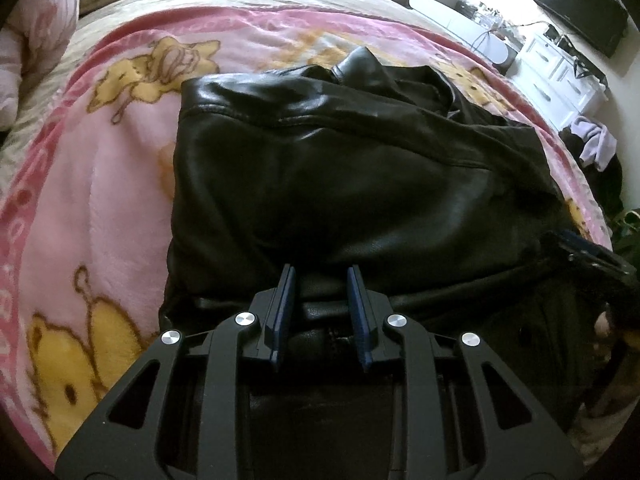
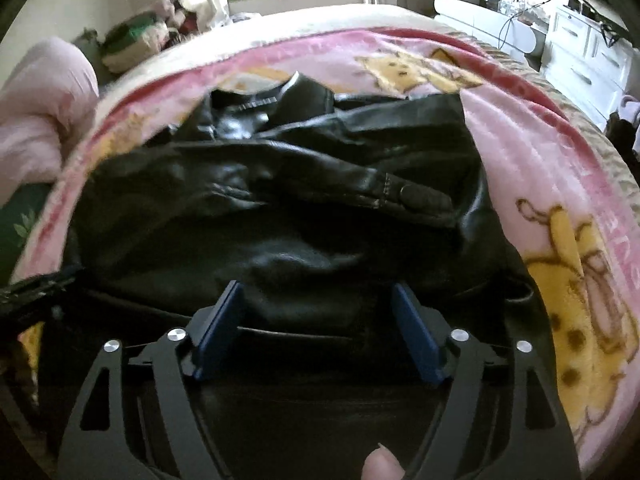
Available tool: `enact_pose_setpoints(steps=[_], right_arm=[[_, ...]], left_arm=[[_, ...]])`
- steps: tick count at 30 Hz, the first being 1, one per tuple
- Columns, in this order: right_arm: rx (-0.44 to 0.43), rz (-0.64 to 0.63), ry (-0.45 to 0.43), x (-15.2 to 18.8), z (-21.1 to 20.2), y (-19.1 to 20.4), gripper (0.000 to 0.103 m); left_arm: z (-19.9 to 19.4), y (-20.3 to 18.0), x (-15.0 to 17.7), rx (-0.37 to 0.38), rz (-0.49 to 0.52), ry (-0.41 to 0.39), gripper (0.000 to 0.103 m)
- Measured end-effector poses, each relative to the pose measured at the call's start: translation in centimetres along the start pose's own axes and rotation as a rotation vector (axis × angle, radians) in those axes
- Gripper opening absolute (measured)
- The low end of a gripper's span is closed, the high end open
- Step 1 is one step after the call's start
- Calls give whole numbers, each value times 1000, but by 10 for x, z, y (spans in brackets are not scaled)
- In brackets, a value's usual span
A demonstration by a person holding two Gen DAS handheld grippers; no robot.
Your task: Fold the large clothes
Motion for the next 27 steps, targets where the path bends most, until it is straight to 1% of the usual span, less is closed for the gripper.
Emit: enact_pose_setpoints(steps=[3, 5, 9, 12, 15, 16, 17, 18, 19, 21, 22, 24, 25, 27], right_arm=[[-17, 2, -30, -3, -10, 2, 80], [-24, 12, -41, -3, -16, 1, 84], [-35, 26, -54, -4, -23, 1, 88], [-37, 26, -68, -6, -28, 2, 90], [-39, 23, -88, -8, -34, 3, 91], [-40, 24, -90, -8, -35, 3, 92], [-41, 24, -94, -9, -37, 4, 92], [-42, 25, -96, -9, -38, 4, 93], [-47, 25, -96, -9, -39, 5, 93], [-54, 24, -96, -9, -41, 7, 93], [-57, 22, -96, -9, -42, 8, 94], [-58, 19, -96, -8, -43, 8, 94], [-56, 17, -99, -9, -44, 8, 95], [-55, 13, -100, -9, -45, 8, 95]], left_arm=[[-3, -3, -2, 3, 11, -4, 20], [-5, -6, -4, 25, 9, -9, 29], [-9, -11, -5, 23, 19, -13, 32], [-13, -12, -7, 42, 6, -19, 37], [-19, -15, -10, 81, -15, -29, 48], [-20, -16, -10, 88, -20, -29, 56], [-22, -17, -11, 97, -27, -30, 68], [-22, -18, -11, 100, -32, -31, 72], [-23, -18, -11, 104, -38, -31, 76], [-26, -19, -12, 119, -53, -34, 79], [-27, -18, -13, 117, -58, -36, 83], [-32, -18, -15, 111, -62, -51, 87], [-35, -18, -16, 118, -67, -58, 91], [-40, -20, -19, 154, -86, -73, 93]])
Point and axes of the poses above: each gripper's, at about its wrist camera, not at the fingertips, and z roughly the way its jaws point, y to its left, x to its underside, the point moved 9 cm from there along z, roughly the way its jaws point, and after that the axes turned 5 degrees about z, right-handed, at the moved point
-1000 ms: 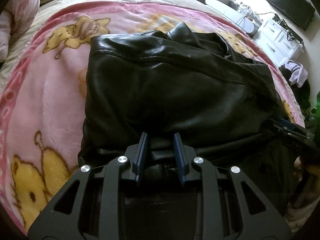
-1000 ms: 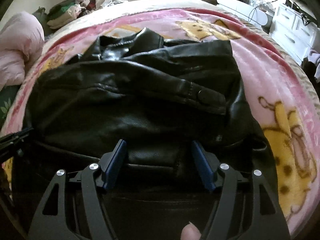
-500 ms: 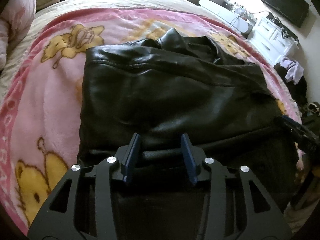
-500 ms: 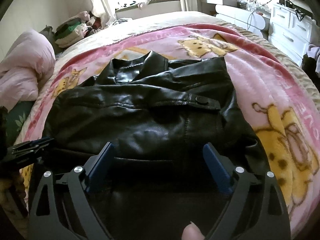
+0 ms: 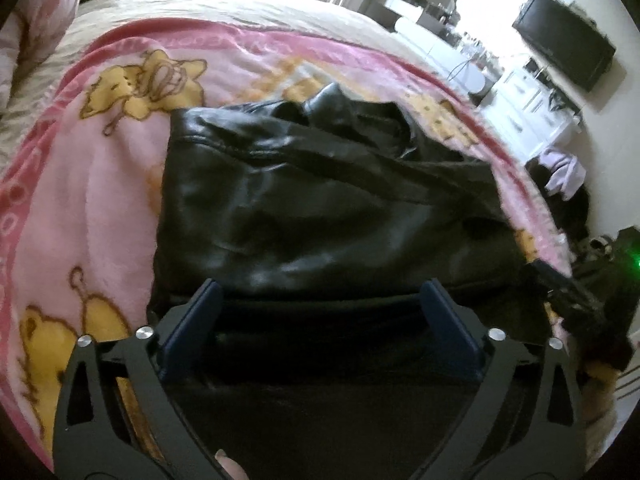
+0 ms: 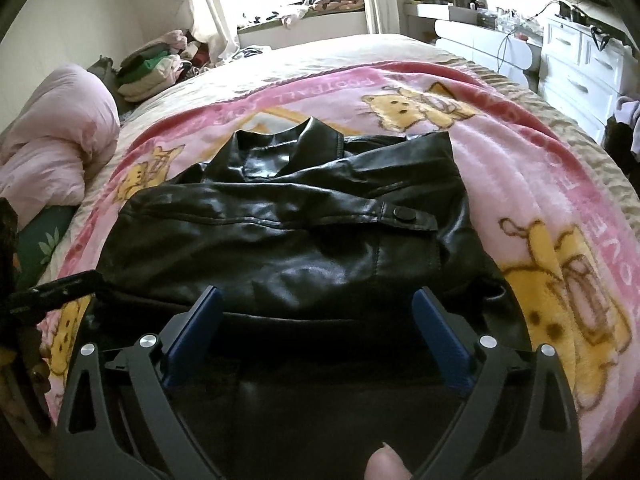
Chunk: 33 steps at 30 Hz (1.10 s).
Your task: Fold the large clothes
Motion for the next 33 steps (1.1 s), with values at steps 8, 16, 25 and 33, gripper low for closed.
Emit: enact_pose_setpoints(steps=[8, 16, 25, 33], right_arm=[[15, -34, -30, -2, -12, 5, 96], [-9, -41, -52, -5, -29, 9, 96], [-32, -35, -81, -5, -56, 8, 97], [-35, -31, -103, -2, -80, 1, 97]], left_arm=[[-10, 1, -1, -40, -16, -19, 94], [-36, -12, 2, -88, 20, -76, 94], [-62, -35, 5, -96, 45, -135, 94], [-75, -42, 20, -122, 49, -140, 94]])
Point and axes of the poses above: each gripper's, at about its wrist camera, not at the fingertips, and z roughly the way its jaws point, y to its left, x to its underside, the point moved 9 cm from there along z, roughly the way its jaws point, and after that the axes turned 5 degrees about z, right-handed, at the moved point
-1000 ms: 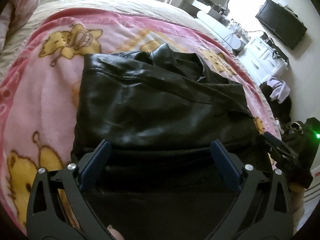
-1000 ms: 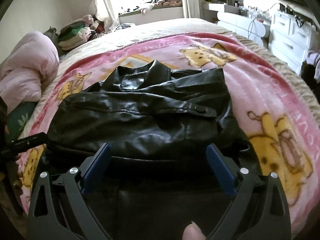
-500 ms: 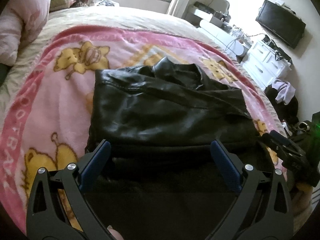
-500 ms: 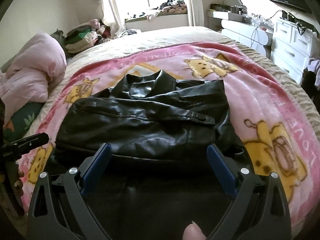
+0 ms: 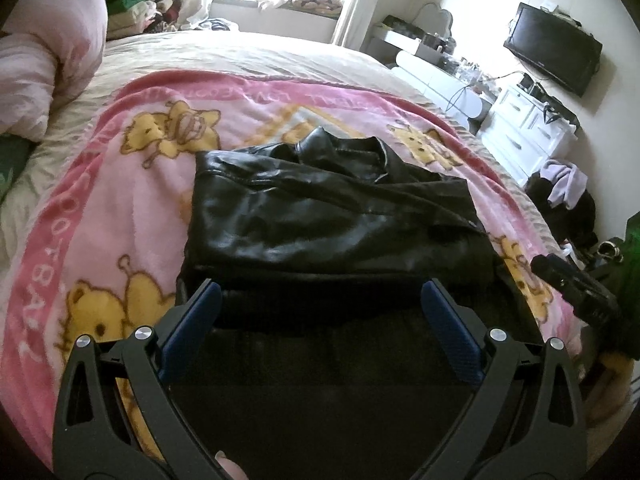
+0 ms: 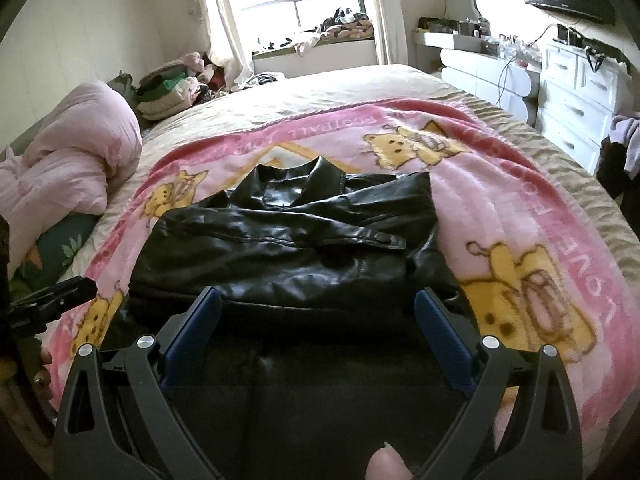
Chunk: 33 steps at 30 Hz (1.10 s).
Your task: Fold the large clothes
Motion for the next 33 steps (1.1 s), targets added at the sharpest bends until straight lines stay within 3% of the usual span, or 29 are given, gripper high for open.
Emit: enact_pose_setpoints(steps=[14, 33], right_arm=[[9, -24, -25, 10, -38, -10, 97], [-17, -130, 81, 70, -58, -18, 98]], left_arm=[[-31, 5, 26, -40, -31, -6, 94], [-40, 50, 104, -120, -134, 95, 94]])
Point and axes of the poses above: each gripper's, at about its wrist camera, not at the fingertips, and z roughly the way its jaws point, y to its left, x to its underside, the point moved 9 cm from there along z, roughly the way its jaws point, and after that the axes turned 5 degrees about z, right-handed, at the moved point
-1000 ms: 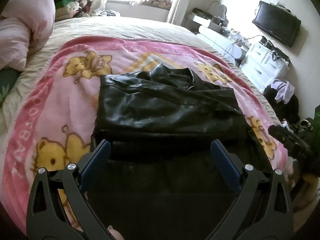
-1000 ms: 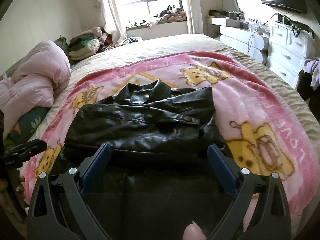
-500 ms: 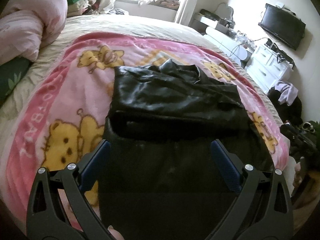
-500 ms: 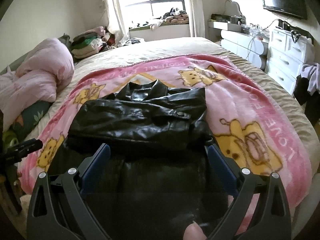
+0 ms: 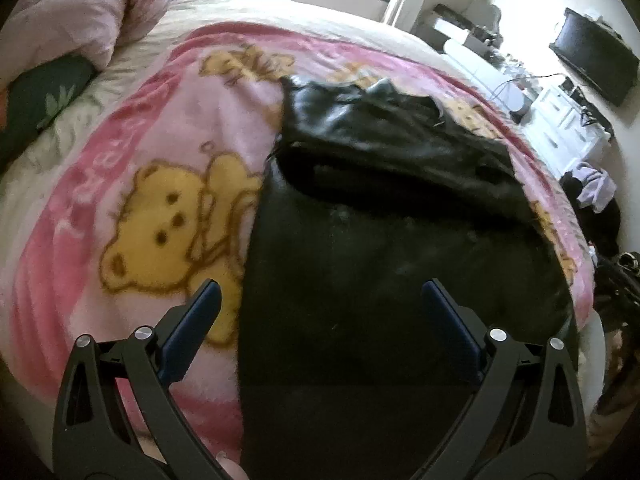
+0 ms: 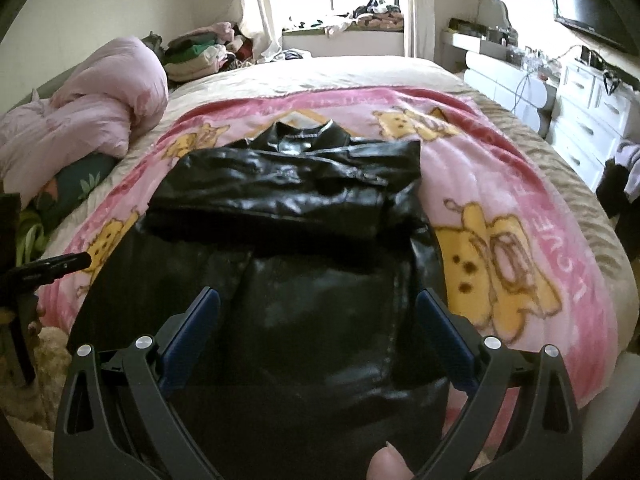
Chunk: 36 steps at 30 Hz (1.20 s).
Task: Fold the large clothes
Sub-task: 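Grasp the jacket hem with the left gripper while the right gripper grasps it too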
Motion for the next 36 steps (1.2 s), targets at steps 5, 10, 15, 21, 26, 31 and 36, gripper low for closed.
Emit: enact_pose_setpoints(steps=[5, 10, 15, 21, 26, 31, 36], right_arm=[[36, 11, 16, 15, -2, -13, 98], [50, 8, 51, 32, 1, -23, 98], [57, 10, 70, 45, -1, -31, 98], [72, 19, 80, 50, -5, -44, 98], [56, 24, 111, 57, -8, -52, 98], [11, 19, 172, 71, -10, -56, 98], [-2, 33, 257, 92, -3, -66, 98]], left_arm=[[-6, 10, 12, -11, -19, 3, 94], [-5, 18, 24, -22, -19, 32, 94], [3, 21, 45, 38, -39, 83, 93], [10, 16, 68, 92, -15, 150, 78], [17, 9, 87, 137, -10, 202, 76], [15, -3, 97, 115, 59, 211, 76], [16, -11, 100, 100, 121, 212, 75]])
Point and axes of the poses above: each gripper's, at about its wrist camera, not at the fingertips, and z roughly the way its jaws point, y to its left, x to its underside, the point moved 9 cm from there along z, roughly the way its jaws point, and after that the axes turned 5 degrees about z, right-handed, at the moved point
